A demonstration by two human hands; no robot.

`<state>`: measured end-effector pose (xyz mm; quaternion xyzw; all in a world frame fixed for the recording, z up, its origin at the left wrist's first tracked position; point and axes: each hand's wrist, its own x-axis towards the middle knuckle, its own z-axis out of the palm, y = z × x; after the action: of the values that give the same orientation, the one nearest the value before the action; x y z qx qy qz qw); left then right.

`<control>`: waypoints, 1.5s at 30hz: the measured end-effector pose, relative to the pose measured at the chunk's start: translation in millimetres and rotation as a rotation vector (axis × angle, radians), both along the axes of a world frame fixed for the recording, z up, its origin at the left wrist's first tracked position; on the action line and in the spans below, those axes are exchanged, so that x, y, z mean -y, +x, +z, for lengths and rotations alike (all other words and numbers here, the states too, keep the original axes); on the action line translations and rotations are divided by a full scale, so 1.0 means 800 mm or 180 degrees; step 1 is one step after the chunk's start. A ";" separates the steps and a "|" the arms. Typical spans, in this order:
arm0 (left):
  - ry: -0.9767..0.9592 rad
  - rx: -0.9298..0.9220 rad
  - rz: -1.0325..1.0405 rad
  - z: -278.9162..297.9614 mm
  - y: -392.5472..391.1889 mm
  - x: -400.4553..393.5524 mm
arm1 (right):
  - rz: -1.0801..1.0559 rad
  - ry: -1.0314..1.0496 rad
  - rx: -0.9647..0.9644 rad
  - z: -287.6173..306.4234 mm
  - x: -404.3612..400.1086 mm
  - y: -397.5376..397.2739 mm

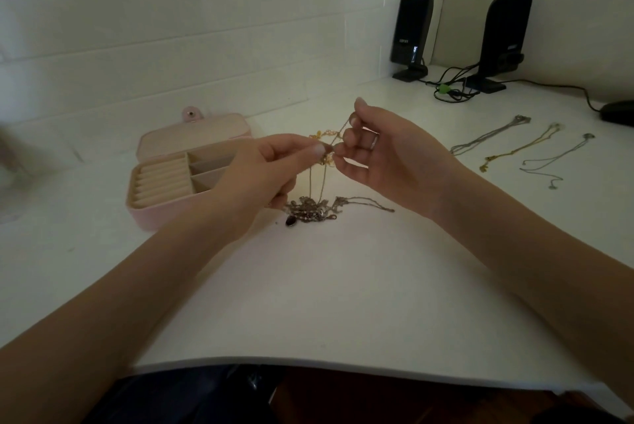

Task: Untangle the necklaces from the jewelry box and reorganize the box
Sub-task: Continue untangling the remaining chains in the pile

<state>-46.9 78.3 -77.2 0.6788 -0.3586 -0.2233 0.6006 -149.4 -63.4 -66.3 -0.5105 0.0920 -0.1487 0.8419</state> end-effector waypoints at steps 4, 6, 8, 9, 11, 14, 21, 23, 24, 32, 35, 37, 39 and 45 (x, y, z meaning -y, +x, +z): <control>-0.0031 0.0216 0.0143 -0.002 -0.001 -0.001 | 0.0019 0.0011 0.0031 0.002 -0.001 0.001; -0.0130 0.0161 0.0131 -0.003 -0.001 0.001 | 0.0011 -0.0002 0.0049 0.003 0.000 0.001; -0.0248 -0.0038 0.0094 -0.002 -0.001 0.003 | -0.0004 -0.0059 0.0054 0.004 0.001 -0.001; -0.0292 -0.0140 0.0100 -0.002 -0.002 0.004 | -0.0015 -0.0117 0.0039 0.004 0.002 -0.002; -0.0394 -0.0436 0.0105 0.001 -0.001 0.007 | -0.0021 -0.0230 -0.0007 0.004 0.004 -0.003; -0.0785 -0.1268 -0.0021 0.006 0.004 0.007 | 0.0036 -0.0336 -0.0052 0.003 0.008 -0.003; -0.1072 -0.2093 -0.0344 0.010 0.019 -0.001 | 0.0109 -0.0594 -0.0160 0.002 0.019 -0.003; -0.0963 -0.1997 -0.0417 0.013 0.022 -0.005 | 0.0055 -0.0585 -0.0213 0.002 0.022 -0.003; -0.0893 -0.1934 -0.0396 0.014 0.022 -0.006 | 0.0022 -0.0601 -0.0250 0.003 0.023 -0.004; -0.0210 0.0282 0.0673 0.003 0.005 -0.001 | -0.0386 -0.0979 -0.0379 0.007 0.029 -0.005; -0.0569 -0.0217 0.0542 0.011 0.002 -0.005 | -0.0664 -0.1412 -0.0590 0.004 0.032 -0.006; -0.0766 -0.0458 0.0443 0.014 0.001 -0.006 | -0.0801 -0.1851 -0.0861 0.002 0.034 -0.006; -0.0940 -0.0523 0.0373 0.016 0.003 -0.006 | -0.0745 -0.2060 -0.1118 -0.001 0.035 -0.007; -0.0737 0.0431 0.0505 0.013 0.006 -0.009 | -0.0566 -0.2110 -0.1131 0.000 0.032 -0.005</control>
<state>-42.4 85.4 -66.9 0.6448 -0.3669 -0.0860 0.6650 -153.8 -88.6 -66.0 -0.7628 0.2273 -0.1520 0.5860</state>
